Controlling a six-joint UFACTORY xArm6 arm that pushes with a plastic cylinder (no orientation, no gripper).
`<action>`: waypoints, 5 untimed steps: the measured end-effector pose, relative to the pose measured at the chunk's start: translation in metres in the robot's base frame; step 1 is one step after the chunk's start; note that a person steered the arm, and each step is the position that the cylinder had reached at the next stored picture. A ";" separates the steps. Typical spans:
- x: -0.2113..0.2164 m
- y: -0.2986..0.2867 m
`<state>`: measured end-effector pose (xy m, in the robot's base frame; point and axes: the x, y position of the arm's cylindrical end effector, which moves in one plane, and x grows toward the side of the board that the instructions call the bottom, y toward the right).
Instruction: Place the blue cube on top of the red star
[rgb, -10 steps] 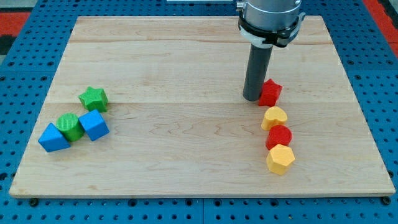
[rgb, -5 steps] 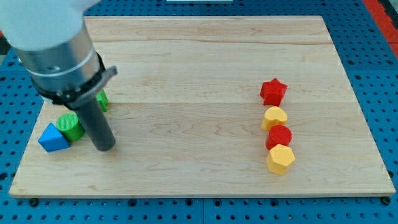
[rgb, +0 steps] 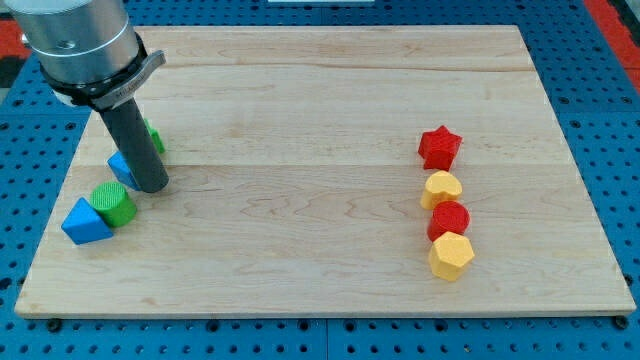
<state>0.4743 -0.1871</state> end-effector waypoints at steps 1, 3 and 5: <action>0.015 -0.012; 0.039 -0.020; 0.010 -0.026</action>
<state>0.4847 -0.2131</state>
